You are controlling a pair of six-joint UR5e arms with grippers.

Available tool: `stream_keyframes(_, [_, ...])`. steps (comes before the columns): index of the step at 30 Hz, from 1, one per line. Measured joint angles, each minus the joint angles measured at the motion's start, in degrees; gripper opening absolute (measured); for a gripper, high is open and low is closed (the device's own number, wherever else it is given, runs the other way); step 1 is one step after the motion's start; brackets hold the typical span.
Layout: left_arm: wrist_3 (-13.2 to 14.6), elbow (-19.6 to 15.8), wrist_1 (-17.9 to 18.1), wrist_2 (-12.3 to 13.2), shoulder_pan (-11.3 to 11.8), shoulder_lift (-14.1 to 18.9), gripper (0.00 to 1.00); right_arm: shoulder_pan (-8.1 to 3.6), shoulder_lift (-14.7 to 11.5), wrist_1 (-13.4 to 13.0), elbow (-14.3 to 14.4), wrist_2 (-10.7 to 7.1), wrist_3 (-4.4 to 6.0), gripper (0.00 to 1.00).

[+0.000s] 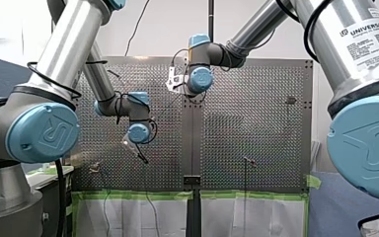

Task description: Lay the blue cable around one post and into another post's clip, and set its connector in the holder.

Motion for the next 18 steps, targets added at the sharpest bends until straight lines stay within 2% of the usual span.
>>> stream_keyframes(6, [0.9,0.0,0.0,0.0,0.2,0.0,1.0,0.04,0.0,0.2,0.0,-0.02,-0.01,0.0])
stream_keyframes(7, [1.1,0.0,0.0,-0.1,0.2,0.0,0.93,0.03,0.0,0.3,0.0,-0.02,-0.01,0.0])
stream_keyframes(8, [1.4,0.0,-0.1,-0.2,0.3,0.0,0.93,0.04,0.0,0.3,0.0,-0.03,-0.01,0.0])
stream_keyframes(9, [1.7,0.0,-0.3,-0.4,0.3,0.0,0.64,0.03,0.0,0.3,0.0,-0.02,-0.01,0.0])
stream_keyframes(10, [1.9,0.0,-0.4,-0.7,0.3,0.0,0.54,0.03,0.0,0.4,0.0,-0.03,-0.01,0.0])
stream_keyframes(11, [2.2,0.0,-0.5,-1.0,0.3,0.0,0.54,0.02,0.0,0.5,0.0,-0.02,-0.01,0.0])
stream_keyframes(12, [2.7,0.0,-0.7,-1.5,0.3,0.0,0.36,0.02,0.0,0.6,0.0,-0.03,-0.01,0.0])
stream_keyframes(13, [3.0,0.0,-0.8,-1.8,0.3,0.0,0.0,0.02,0.0,0.6,0.0,-0.03,-0.02,0.0])
stream_keyframes(18, [5.1,0.0,0.0,-4.0,0.3,0.1,0.0,0.0,0.0,1.1,0.0,-0.02,-0.13,0.0])
